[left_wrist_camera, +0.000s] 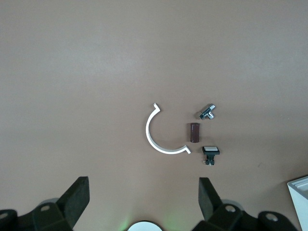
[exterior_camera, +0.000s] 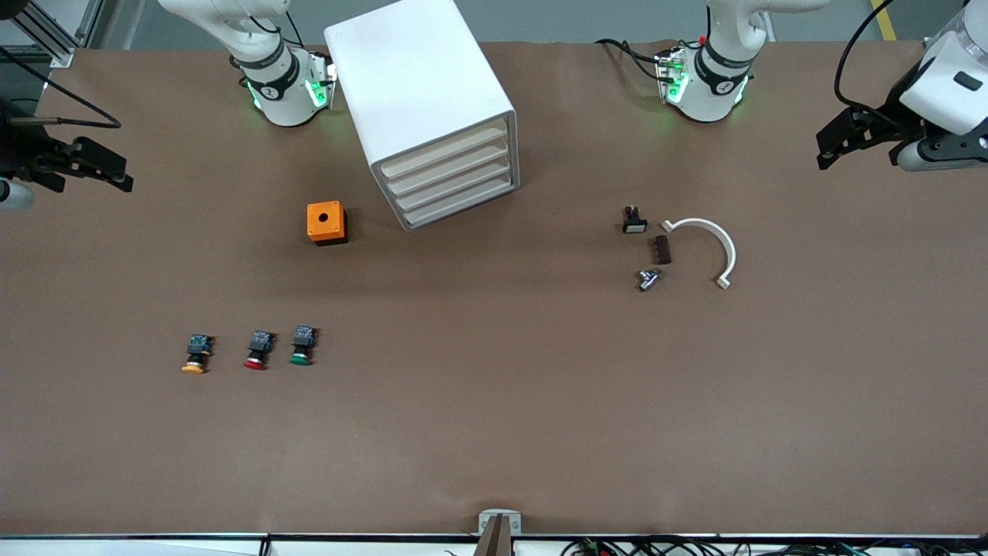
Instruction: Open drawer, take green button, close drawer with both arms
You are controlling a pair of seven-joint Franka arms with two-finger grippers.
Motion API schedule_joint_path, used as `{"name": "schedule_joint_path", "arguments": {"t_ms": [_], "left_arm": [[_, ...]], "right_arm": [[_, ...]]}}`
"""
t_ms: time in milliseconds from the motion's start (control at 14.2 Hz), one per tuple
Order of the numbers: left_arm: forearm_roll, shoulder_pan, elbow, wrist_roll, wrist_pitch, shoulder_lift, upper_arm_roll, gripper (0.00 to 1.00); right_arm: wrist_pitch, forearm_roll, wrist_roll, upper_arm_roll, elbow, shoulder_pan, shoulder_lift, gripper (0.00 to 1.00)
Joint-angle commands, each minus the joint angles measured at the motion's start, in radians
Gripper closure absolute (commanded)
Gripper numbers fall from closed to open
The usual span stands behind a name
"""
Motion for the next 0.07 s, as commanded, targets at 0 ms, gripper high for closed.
{"name": "schedule_joint_path", "arguments": {"t_ms": [0], "left_arm": [[-0.001,0.000,0.034,0.016,-0.010,0.017,0.001,0.00]], "right_arm": [[0.045,0.019,0.002,0.009,-0.046,-0.009,-0.039,0.00]]}}
